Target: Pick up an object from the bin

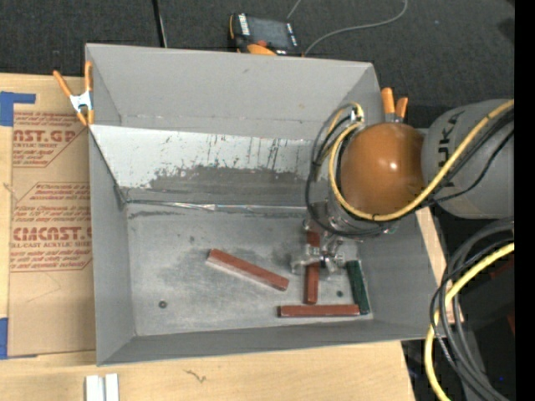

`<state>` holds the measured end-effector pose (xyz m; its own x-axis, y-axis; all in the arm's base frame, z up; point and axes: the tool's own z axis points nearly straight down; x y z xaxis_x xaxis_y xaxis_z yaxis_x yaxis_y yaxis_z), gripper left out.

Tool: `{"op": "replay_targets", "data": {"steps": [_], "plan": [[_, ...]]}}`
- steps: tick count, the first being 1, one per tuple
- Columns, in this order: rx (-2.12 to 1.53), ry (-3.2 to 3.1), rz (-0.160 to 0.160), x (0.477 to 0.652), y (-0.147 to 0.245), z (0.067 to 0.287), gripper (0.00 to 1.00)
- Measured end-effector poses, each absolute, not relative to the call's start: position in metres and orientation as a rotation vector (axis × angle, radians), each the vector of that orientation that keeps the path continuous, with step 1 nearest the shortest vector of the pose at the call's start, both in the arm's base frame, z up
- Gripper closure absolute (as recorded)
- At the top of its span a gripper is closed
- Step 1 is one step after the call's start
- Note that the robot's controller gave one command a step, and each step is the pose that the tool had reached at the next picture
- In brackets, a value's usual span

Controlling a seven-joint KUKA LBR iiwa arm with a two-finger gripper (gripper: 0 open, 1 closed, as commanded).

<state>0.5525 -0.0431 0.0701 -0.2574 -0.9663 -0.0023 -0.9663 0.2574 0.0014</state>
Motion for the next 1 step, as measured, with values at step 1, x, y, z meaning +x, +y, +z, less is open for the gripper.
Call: {"op": "replay_targets", "data": {"steps": [1], "plan": [[-1.880, 2.509, -0.008, 0.5348, -0.0706, 0.2539, 1.00]]}}
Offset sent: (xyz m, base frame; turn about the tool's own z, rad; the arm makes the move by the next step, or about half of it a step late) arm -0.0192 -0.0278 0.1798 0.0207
